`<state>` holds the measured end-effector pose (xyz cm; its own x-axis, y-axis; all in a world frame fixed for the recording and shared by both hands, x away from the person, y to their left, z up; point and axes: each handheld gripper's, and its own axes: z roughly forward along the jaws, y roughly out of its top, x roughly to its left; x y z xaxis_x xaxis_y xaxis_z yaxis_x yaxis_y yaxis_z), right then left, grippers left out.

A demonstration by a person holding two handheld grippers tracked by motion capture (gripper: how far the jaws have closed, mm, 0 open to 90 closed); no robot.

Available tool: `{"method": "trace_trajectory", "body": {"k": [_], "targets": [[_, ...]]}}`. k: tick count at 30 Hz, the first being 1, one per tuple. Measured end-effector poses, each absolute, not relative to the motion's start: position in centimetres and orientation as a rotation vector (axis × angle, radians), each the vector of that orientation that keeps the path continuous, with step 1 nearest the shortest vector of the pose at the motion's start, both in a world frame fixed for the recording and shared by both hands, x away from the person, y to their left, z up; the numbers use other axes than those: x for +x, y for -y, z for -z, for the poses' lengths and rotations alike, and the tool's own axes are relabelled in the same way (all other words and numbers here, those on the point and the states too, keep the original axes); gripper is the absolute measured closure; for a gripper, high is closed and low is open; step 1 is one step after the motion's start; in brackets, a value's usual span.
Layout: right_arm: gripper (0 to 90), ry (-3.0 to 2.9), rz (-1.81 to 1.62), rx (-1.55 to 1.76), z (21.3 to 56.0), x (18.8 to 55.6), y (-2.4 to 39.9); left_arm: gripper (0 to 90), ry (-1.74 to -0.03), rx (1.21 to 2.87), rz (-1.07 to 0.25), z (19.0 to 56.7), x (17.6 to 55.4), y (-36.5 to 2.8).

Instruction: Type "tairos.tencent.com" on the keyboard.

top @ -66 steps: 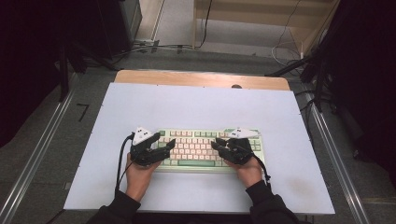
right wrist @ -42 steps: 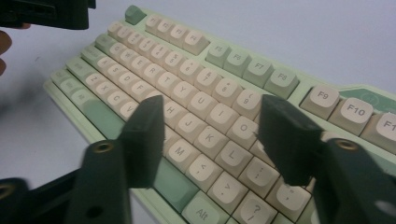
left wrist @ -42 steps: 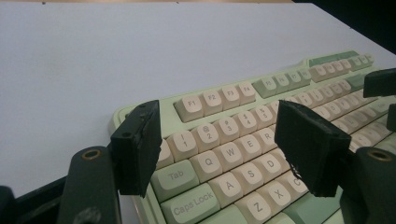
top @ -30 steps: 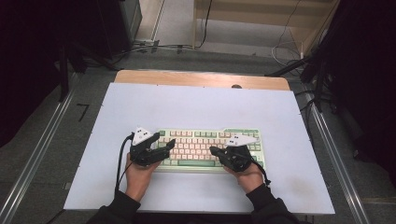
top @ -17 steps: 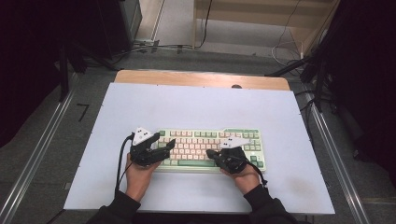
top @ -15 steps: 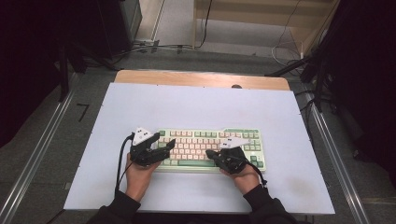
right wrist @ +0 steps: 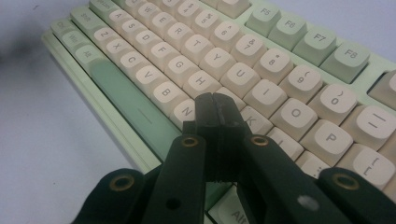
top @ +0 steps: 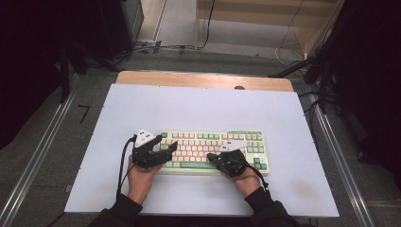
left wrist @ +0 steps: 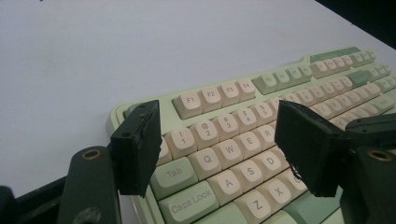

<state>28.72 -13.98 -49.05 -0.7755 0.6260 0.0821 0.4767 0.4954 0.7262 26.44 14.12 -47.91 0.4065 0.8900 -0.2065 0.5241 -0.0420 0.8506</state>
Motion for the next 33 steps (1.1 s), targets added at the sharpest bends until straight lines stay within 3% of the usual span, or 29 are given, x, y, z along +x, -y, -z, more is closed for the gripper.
{"method": "trace_trajectory", "body": {"k": [3,9,11,19,24,33], "targets": [[86.7,-2.521,-1.198,0.966,48.5,28.7,14.3,32.0,-1.246,1.692,-0.479,47.8,26.4,-14.2],[50.8,-2.391,-1.33,1.036,46.9,28.9,16.5,32.0,-1.253,1.686,-0.482,47.8,26.4,-14.4],[46.3,-2.361,-1.342,1.085,46.7,29.3,17.4,32.0,-1.25,1.688,-0.483,47.8,26.4,-14.3],[40.3,-2.283,-1.377,1.212,46.6,29.9,19.8,32.0,-1.263,1.68,-0.476,47.9,26.9,-14.5],[30.1,-2.246,-1.37,1.239,46.5,30.1,20.7,31.2,-1.273,1.661,-0.493,47.6,26.8,-15.0],[29.1,-2.136,-1.391,1.326,46.2,30.6,23.1,24.9,-1.34,1.577,-0.584,47.2,26.6,-17.3]]}}
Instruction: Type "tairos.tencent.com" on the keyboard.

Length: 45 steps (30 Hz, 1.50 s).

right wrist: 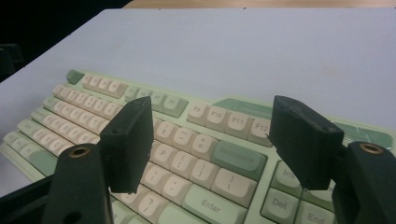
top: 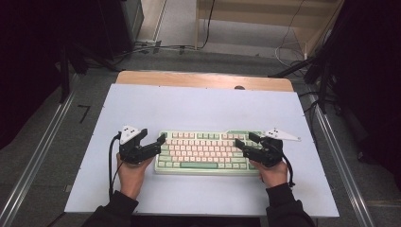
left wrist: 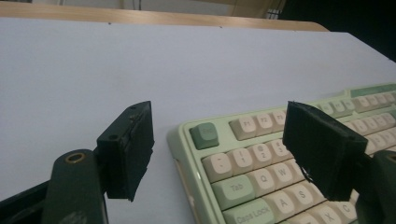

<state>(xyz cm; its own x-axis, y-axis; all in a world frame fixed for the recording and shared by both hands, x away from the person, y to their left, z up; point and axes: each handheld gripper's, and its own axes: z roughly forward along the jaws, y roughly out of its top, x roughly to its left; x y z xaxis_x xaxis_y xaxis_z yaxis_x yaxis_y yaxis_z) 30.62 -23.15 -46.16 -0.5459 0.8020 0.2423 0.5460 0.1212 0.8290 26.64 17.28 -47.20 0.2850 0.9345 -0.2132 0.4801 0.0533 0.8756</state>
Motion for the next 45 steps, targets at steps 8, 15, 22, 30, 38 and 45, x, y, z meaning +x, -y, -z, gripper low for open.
{"method": "trace_trajectory", "body": {"k": [8,15,22,30,38,45], "targets": [[28.8,-2.133,-1.379,1.331,46.1,30.5,23.8,22.7,-1.366,1.564,-0.61,47.3,26.2,-18.5],[27.9,-2.126,-1.37,1.332,46.1,30.3,24.2,21.6,-1.379,1.577,-0.603,47.4,25.8,-19.6],[25.6,-2.137,-1.319,1.31,46.4,30.0,24.5,20.5,-1.38,1.583,-0.618,47.4,25.1,-20.3],[24.1,-2.088,-1.273,1.338,46.5,29.6,26.8,20.4,-1.402,1.576,-0.633,47.6,23.9,-22.1],[24.1,-2.039,-1.224,1.38,46.7,29.1,29.5,20.4,-1.448,1.562,-0.678,47.8,23.0,-24.0],[24.1,-1.979,-1.211,1.439,46.8,28.7,32.4,20.4,-1.514,1.537,-0.667,48.4,23.0,-25.4]]}}
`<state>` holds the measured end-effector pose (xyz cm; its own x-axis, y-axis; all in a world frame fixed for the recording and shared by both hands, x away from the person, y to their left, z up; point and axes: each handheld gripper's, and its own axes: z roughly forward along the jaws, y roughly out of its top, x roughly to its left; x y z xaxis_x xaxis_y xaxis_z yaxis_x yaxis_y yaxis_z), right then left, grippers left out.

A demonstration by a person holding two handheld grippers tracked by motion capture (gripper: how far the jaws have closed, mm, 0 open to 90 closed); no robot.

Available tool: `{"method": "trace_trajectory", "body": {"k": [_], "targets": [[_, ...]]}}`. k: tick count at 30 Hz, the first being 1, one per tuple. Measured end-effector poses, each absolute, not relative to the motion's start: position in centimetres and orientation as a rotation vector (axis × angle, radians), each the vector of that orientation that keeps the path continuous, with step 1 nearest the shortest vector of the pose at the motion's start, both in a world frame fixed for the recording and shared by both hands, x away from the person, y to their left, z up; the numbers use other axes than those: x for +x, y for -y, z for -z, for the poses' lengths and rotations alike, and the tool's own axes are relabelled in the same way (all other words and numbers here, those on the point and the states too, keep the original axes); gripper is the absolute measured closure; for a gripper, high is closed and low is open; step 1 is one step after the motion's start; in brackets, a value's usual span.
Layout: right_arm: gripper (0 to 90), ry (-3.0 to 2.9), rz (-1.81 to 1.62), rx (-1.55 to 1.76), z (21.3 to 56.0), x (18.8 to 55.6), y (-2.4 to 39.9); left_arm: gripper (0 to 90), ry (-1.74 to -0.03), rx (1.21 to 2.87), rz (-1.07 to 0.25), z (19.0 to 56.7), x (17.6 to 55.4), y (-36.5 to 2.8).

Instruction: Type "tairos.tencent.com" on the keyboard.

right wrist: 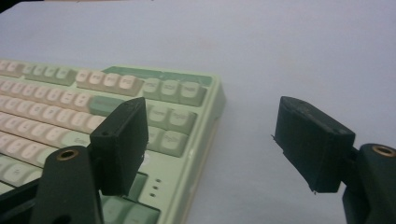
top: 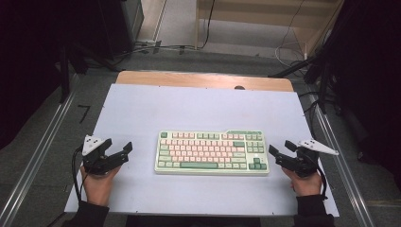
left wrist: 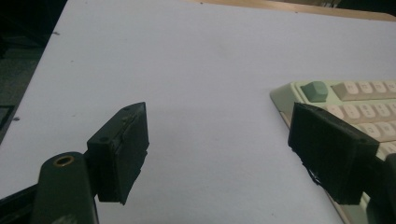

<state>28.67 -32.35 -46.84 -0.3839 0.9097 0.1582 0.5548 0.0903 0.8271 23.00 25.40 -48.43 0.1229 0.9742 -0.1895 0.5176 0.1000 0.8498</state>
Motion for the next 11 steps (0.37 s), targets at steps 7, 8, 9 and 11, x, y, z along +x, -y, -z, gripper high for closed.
{"method": "trace_trajectory", "body": {"k": [7,8,9,11], "targets": [[24.1,-1.934,-1.168,1.498,47.4,28.5,34.6,20.4,-1.528,1.544,-0.661,48.7,23.2,-25.5],[24.0,-1.934,-1.16,1.506,47.5,28.6,34.8,20.4,-1.529,1.546,-0.662,48.7,23.2,-25.4],[23.3,-1.929,-1.152,1.514,47.7,28.7,35.0,20.4,-1.528,1.547,-0.662,48.8,23.2,-25.4],[22.6,-1.929,-1.136,1.525,47.9,28.9,35.1,20.4,-1.529,1.55,-0.661,48.8,23.3,-25.2]]}}
